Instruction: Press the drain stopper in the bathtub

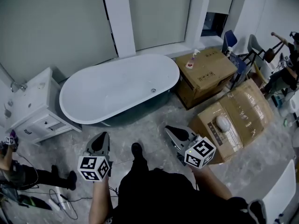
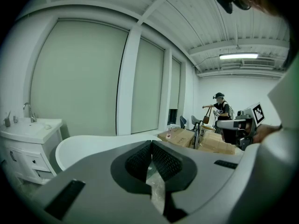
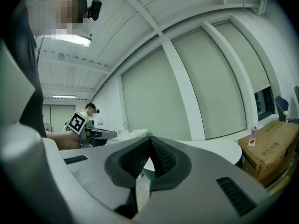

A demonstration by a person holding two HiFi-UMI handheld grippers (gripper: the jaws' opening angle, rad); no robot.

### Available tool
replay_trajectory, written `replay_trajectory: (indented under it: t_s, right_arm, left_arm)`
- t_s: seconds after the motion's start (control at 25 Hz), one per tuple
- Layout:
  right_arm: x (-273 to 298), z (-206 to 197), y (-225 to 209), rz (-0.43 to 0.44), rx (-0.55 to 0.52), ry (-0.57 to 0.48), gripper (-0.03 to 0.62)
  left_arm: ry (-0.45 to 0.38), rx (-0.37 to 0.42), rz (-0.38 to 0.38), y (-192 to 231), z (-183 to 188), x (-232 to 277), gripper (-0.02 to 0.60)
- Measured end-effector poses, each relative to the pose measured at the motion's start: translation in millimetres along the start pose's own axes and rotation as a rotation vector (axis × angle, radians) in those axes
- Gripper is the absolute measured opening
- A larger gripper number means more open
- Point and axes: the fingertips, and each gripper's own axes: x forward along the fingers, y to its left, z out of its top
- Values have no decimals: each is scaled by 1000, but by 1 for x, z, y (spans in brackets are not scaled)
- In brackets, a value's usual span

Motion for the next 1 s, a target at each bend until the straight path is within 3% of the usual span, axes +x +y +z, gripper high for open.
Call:
replay_trajectory:
  t_s: [0.16, 0.48, 0.76, 1.0]
  right_arm:
    - [23, -2, -18, -6, -5, 30, 14]
    - [109, 12, -97, -107, 11, 79, 14]
    - [233, 36, -119, -42, 26, 106, 14]
    - [280, 34, -140, -89, 72, 151, 14]
  left_arm:
    - [-1, -20, -22, 16, 4, 39, 15]
    - [-8, -34, -117, 66, 31, 151, 15]
    - [9, -21, -169, 136, 60, 234, 15]
    - [18, -42, -211, 176, 69, 278, 15]
